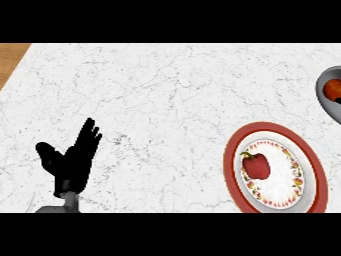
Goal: Pick the tomato from the plate and place it in the pan
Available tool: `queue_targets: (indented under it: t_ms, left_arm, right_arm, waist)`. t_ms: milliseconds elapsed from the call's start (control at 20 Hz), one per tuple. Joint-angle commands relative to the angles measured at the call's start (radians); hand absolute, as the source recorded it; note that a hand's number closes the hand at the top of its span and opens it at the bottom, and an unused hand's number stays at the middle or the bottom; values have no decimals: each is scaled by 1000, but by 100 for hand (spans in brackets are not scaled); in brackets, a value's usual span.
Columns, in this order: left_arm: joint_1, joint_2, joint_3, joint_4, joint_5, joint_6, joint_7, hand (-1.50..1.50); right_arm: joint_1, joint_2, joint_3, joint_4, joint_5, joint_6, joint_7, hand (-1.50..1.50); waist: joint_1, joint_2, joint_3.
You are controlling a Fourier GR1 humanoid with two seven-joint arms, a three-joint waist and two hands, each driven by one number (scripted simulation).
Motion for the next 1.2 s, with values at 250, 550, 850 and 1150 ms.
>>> queue_targets:
  t_ms: [250, 550, 850, 1150]
  left_arm:
    - [-4, -6, -5, 0, -3, -4, -12, 0]
    - [7, 5, 14, 8, 6, -2, -1, 0]
    - [32, -5, 21, -4, 7, 13, -10, 0]
    - [17, -11, 30, 18, 5, 23, -17, 0]
  right_arm:
    - [-80, 14, -150, 71, -167, 61, -168, -150]
    - [-110, -47, -304, 129, -340, 290, -246, -150]
    - [-52, -135, -407, 196, -453, 552, -292, -150]
    - [15, -207, -427, 212, -488, 822, -382, -150]
  waist:
    - [2, 0, 6]
    - [-22, -7, 4]
    - [-42, -13, 3]
    - [-58, -16, 2]
